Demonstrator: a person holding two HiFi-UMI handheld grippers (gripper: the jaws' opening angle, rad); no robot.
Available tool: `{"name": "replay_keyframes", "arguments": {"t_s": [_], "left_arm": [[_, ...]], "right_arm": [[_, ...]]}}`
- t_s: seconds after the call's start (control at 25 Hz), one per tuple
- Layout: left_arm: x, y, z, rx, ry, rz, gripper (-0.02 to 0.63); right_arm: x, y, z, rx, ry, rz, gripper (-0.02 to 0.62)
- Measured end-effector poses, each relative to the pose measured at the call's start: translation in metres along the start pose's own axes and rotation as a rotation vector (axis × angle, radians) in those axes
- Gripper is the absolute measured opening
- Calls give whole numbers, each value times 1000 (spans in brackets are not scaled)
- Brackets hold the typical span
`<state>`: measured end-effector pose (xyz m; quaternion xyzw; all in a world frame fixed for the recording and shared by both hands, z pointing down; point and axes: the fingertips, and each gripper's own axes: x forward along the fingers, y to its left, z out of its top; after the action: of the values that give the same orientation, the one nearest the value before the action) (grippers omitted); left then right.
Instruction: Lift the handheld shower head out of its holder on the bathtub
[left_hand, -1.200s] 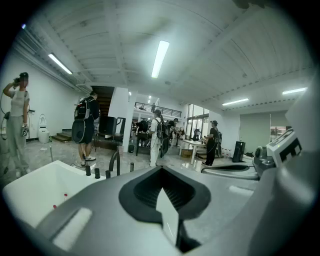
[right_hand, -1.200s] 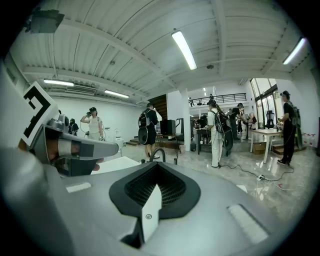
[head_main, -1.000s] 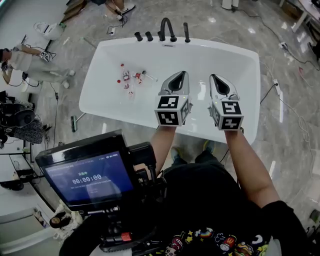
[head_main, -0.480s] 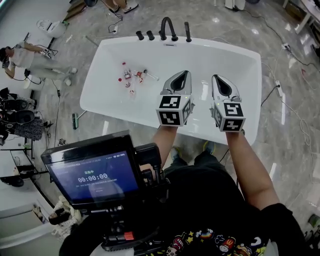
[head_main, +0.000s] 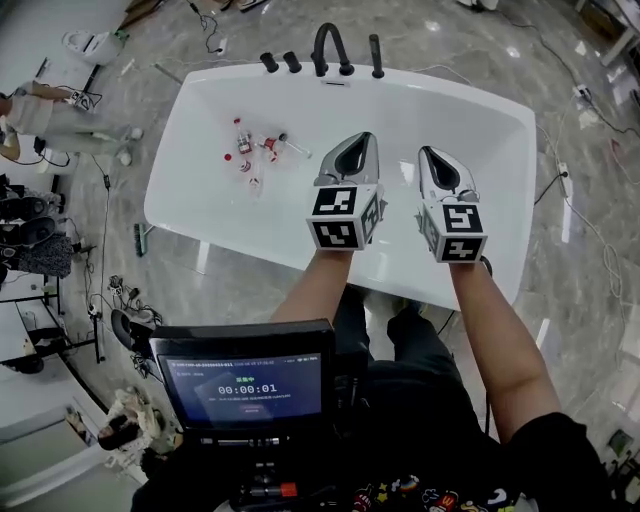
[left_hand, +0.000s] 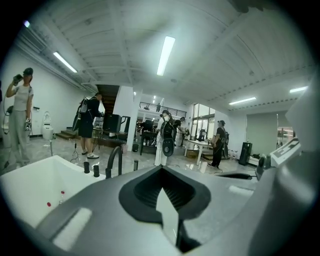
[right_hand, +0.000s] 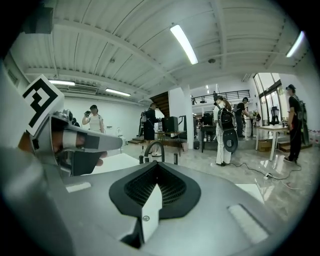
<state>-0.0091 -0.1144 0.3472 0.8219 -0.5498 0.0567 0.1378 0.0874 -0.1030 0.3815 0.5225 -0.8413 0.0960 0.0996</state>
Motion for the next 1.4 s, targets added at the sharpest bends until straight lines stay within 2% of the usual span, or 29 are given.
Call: {"name": "replay_keyframes", "arguments": {"t_s": [0.4, 0.64, 0.92, 1.16, 1.4], "left_arm": [[64, 118, -38, -20, -8, -29, 0], [136, 173, -77, -2, 23, -63, 0], [237, 204, -125, 39, 36, -87, 2], [293, 226, -149, -38, 19, -59, 14], [317, 241, -168, -62, 26, -44, 18]], "right_arm": [[195, -9, -62, -6, 51, -64, 31], [293, -29, -95, -30, 68, -108, 62], [397, -72, -129, -24, 74, -117, 108], [465, -104, -147, -19, 92, -113, 170], [506, -117, -168, -18, 119, -103, 209]]}}
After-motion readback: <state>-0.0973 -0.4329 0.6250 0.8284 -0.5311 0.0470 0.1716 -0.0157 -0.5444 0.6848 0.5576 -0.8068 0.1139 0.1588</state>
